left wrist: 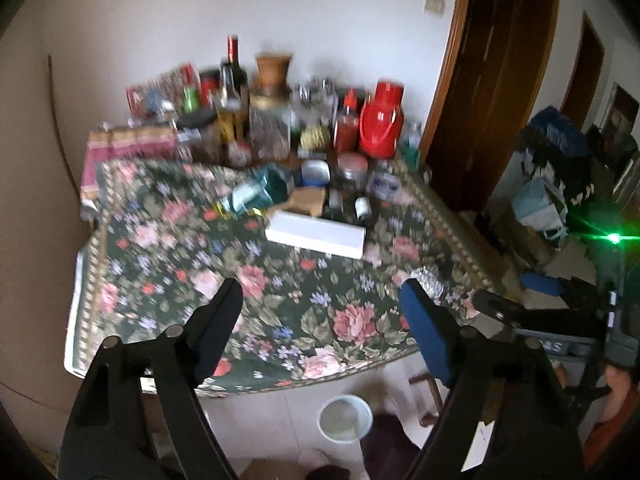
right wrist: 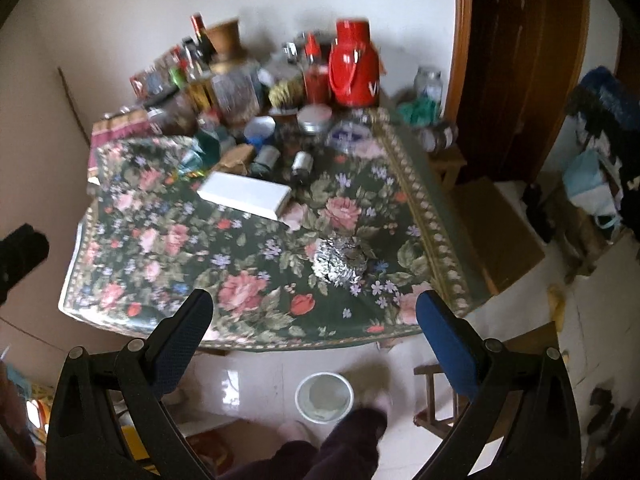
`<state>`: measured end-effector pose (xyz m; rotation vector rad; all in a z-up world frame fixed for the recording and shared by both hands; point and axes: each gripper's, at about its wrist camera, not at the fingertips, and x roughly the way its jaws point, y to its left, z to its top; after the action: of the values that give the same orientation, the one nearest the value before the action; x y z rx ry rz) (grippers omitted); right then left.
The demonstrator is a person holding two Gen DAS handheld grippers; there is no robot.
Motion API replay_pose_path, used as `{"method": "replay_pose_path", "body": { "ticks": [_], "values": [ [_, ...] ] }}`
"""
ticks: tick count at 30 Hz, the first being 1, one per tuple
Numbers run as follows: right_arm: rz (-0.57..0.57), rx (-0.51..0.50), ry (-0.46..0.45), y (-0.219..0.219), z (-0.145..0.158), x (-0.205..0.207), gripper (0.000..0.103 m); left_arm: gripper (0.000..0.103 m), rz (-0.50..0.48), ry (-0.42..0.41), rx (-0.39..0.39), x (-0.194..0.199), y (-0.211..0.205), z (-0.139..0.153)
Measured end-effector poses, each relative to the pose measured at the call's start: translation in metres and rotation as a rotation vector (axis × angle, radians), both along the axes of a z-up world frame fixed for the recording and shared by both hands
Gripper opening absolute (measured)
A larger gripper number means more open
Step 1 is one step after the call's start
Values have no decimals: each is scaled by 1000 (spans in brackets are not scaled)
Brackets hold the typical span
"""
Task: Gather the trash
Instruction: 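Reach the right tool to the foil ball and close on it, then grasp the white paper strip with the left tool while right holds foil ball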
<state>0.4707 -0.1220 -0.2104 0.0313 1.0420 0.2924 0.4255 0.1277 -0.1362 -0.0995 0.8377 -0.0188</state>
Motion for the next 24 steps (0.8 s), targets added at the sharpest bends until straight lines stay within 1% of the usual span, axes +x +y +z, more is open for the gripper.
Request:
{"method": "replay_pose_path", "body": {
  "ticks": [2, 3, 4, 6, 7, 8, 10, 12, 13, 14, 16, 17, 20, 21, 24],
  "values": [
    [8, -5, 35, 2, -15, 19, 99, 78, 12, 35, -22, 17, 0, -11],
    [17, -7, 67, 2, -26, 32, 98, 78, 34, 59, -33, 28, -1, -19],
    [25, -4, 86, 2, -33, 41, 95, 78, 55, 73, -34, 36, -2, -25],
    [56, 9, 159, 0, -51, 63, 92, 78, 92, 104, -18, 52, -5, -33],
    [67, 15, 184, 1, -58, 72, 89, 78, 118, 133, -7, 63, -8, -39],
    [90, 28, 223, 0, -66, 81, 84, 78, 134, 156, -7, 73, -11, -44],
    [136, 39, 275, 1, -77, 93, 79, 79, 158, 187, -13, 89, -15, -54],
    [201, 36, 304, 3, -84, 101, 76, 79, 190, 230, -29, 110, -22, -67],
    [229, 28, 308, 5, -86, 104, 73, 79, 207, 244, -36, 122, -25, -73],
    [271, 13, 313, 8, -88, 106, 66, 79, 223, 253, -38, 132, -28, -78],
    [334, 17, 328, 10, -91, 113, 56, 79, 253, 275, -43, 151, -35, -88],
    [361, 21, 331, 10, -91, 114, 55, 79, 264, 287, -48, 161, -39, -93],
    [422, 8, 302, 7, -84, 120, 52, 79, 299, 313, -74, 188, -46, -108],
    [431, 4, 282, 3, -79, 124, 51, 79, 313, 320, -82, 195, -47, -112],
    [419, 25, 276, -15, -70, 140, 51, 79, 377, 348, -103, 217, -50, -129]
  ]
}}
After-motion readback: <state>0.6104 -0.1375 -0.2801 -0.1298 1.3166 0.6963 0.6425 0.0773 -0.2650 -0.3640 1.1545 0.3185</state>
